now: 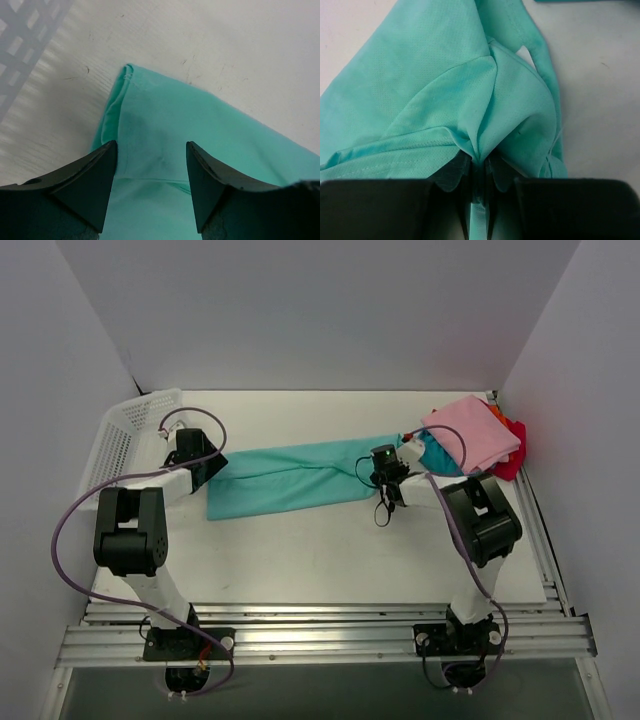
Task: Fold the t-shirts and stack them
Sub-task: Fold the tshirt
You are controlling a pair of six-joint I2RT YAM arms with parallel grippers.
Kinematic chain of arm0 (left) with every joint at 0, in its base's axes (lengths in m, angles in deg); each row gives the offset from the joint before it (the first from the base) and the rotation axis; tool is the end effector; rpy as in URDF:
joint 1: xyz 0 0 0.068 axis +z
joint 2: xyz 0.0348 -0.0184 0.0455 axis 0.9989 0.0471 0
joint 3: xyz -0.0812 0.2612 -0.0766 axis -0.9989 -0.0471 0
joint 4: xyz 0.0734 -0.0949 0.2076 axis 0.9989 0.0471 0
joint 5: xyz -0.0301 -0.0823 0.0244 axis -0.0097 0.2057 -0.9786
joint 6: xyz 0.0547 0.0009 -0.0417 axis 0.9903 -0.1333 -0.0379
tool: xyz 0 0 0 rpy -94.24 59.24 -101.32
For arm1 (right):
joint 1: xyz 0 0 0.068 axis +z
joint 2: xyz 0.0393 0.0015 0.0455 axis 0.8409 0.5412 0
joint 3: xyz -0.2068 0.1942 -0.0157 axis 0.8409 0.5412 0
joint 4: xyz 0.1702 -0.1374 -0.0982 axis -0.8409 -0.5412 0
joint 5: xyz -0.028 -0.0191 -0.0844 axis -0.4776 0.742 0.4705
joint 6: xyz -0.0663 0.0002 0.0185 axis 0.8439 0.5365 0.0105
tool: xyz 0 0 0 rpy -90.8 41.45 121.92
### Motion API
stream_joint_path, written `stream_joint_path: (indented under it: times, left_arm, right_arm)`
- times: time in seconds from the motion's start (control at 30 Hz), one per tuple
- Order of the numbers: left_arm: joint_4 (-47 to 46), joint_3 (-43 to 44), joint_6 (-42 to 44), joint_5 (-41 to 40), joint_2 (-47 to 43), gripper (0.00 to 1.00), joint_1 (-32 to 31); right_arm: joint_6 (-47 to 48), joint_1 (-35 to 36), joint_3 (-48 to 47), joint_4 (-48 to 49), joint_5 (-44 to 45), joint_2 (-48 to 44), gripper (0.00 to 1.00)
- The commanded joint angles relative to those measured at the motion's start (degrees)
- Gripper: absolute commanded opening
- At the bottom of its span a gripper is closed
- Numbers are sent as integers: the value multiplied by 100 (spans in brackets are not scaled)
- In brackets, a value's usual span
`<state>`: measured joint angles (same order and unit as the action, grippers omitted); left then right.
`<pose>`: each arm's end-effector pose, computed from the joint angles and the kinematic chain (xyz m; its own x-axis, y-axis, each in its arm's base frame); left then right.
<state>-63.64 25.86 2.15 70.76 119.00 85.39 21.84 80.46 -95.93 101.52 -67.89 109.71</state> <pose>0.3802 -0.0043 0.1874 -0.4529 -0.6237 -0.6370 -0.4876 0.7715 -0.4087 0.3618 0.1330 0.1695 -0.3695 0.5904 -0.7176 0.2910 0.8069 0.5140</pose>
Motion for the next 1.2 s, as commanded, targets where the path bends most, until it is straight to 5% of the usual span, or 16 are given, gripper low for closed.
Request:
stream_joint_path:
  times: [0.0,0.33,0.43,0.47,0.5,0.77,0.93,1.17]
  left_arm:
    - [-33,24,-214,-533,-92,66,358]
    - [55,94,-205,-524,-39,66,349]
    - [72,111,-205,-524,-30,66,358]
    - [72,112,-213,-524,-30,66,358]
    - [81,120,-205,-524,-21,66,358]
    - [64,111,-214,-568,-30,66,358]
    - [29,68,-214,-612,-56,66,341]
    - [2,15,-240,-647,-92,66,332]
  right_arm:
    - [145,-11,-1128,-736,-192,525,0]
    - [1304,-379,-5645,-1739,-1025,2943,2]
    - [1629,-582,-6448,-1573,-1887,3550,49]
    - [1656,-643,-6486,-1581,-1958,3560,91]
    - [1683,-661,-6426,-1538,-1889,3482,100]
    - [1536,-618,-3803,-1054,-931,1148,100]
    - [893,382,-2103,-502,-711,-112,100]
    - [198,1904,-1995,-342,-1298,536,100]
